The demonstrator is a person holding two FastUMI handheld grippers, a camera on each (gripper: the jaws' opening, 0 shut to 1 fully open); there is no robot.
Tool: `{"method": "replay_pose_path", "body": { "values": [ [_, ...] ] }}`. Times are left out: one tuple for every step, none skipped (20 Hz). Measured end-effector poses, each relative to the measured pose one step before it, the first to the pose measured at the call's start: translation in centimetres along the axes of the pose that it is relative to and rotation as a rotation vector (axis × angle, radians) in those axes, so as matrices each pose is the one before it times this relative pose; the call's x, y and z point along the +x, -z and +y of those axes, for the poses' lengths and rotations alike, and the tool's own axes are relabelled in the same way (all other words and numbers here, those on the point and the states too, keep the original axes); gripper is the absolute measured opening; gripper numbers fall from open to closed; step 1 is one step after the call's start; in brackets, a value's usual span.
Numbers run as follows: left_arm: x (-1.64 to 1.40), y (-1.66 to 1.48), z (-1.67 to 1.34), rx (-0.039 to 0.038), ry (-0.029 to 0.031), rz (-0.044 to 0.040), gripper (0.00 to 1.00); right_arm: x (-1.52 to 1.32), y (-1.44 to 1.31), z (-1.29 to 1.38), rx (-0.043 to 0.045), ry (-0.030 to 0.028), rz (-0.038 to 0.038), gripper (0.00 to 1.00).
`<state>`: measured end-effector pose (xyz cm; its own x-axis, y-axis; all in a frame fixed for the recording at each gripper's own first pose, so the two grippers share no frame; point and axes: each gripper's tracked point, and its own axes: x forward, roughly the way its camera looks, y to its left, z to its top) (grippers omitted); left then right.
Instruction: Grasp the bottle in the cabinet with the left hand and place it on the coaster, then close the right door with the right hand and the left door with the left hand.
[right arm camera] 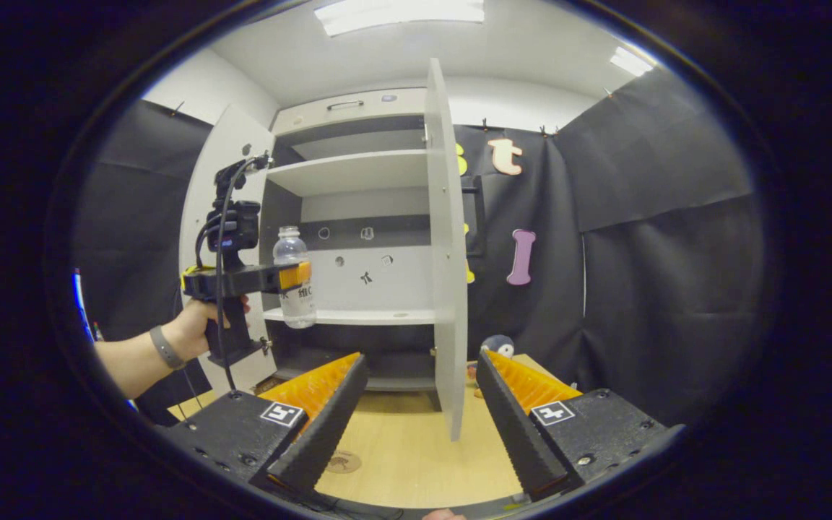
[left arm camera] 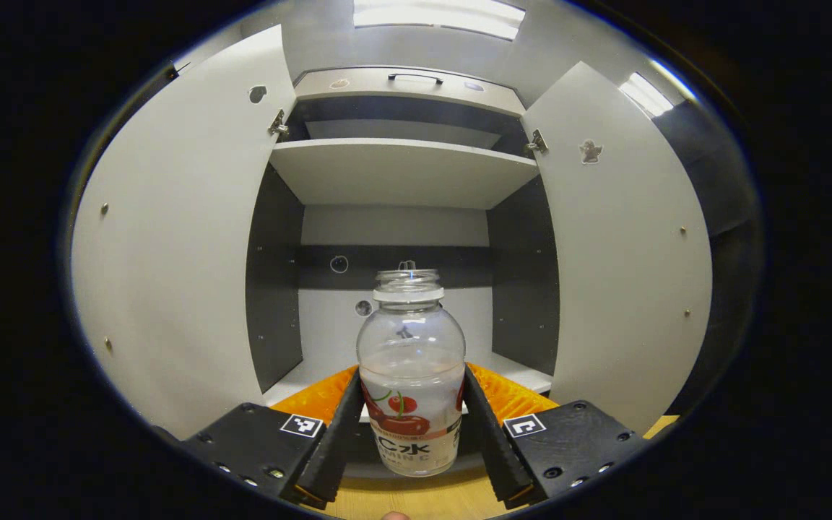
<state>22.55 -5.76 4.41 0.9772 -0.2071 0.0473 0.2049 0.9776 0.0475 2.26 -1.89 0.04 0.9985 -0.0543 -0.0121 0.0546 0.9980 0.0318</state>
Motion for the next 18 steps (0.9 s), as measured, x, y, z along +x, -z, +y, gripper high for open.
{"method": "replay_pose_path", "body": {
  "values": [
    [-1.189,1.366,-0.557,0.00317,0.00764,0.01043,0.75,-0.486,-0.104,0.199,0.0022,-0.01051,-0.0008,0.99],
    [-1.067,1.45,-0.644,0.00432,0.00529,0.01352,0.75,-0.389,-0.042,0.057,-0.00296,-0.00318,0.00294,0.99],
    [-0.933,1.328,-0.693,0.00451,0.00719,0.01189,0.75,-0.347,0.019,-0.122,-0.00528,-0.00045,0.00253,0.99],
    [-0.757,1.388,-0.691,0.00112,0.00276,0.0095,0.76,-0.419,-0.106,-0.052,-0.00385,0.00087,-0.00346,0.99],
    [-0.719,1.58,-0.749,-0.00098,-0.00051,0.01024,0.76,-0.321,-0.109,-0.1,-0.00184,0.00261,-0.00158,1.0],
    [-0.662,1.602,-0.689,-0.00173,-0.00197,0.00812,0.76,-0.289,-0.021,-0.068,-0.00358,-0.00069,0.00341,0.99],
    [-0.57,1.53,-0.653,0.00438,-0.00009,0.00079,0.75,-0.191,0.059,-0.169,-0.00589,0.00561,0.00451,0.99],
    [-0.468,1.502,-0.734,0.0061,0.00048,0.00309,0.76,-0.275,-0.074,-0.333,-0.00366,0.00797,0.00655,0.99],
    [-0.396,1.898,-0.714,0.00059,-0.00783,0.00783,0.76,-0.375,-0.014,-0.059,0.00316,0.00033,0.00382,0.99],
    [-0.369,1.922,-0.439,-0.00342,-0.01488,0.01328,0.76,-0.292,-0.111,0.067,0.00525,-0.00232,0.00279,0.99],
    [-0.387,2.088,-0.277,-0.00327,-0.01965,0.01745,0.76,-0.355,-0.125,0.049,0.00105,-0.00281,-0.00224,0.99],
    [-0.202,2.106,-0.249,-0.00771,-0.01528,0.02128,0.76,-0.264,-0.259,-0.036,-0.00077,0.00282,-0.00873,0.99],
    [-0.15,1.934,-0.283,-0.00372,-0.00471,0.02152,0.76,-0.203,-0.28,-0.172,-0.00427,0.0049,-0.00706,0.99],
    [0.169,1.612,-0.324,0.00256,0.00128,0.00825,0.76,-0.063,-0.269,-0.05,-0.00919,0.00251,-0.00488,0.99],
    [0.013,1.423,-0.141,0.00137,-0.00012,0.0179,0.75,0.048,0.062,0.025,-0.01455,0.00084,0.00684,0.99],
    [-0.103,1.659,-0.298,-0.00628,0.00576,0.01701,0.74,0.027,0.234,-0.077,-0.0161,0.00314,0.01149,0.98],
    [-0.112,0.596,-0.144,-0.01092,0.00043,-0.00289,0.77,-0.012,-0.009,0.007,-0.01161,0.00204,0.00377,0.99],
    [-0.033,0.177,0.081,-0.00043,-0.01269,-0.01327,0.74,-0.005,-0.022,0.037,-0.00429,0.00161,0.00177,0.99]
  ]
}}
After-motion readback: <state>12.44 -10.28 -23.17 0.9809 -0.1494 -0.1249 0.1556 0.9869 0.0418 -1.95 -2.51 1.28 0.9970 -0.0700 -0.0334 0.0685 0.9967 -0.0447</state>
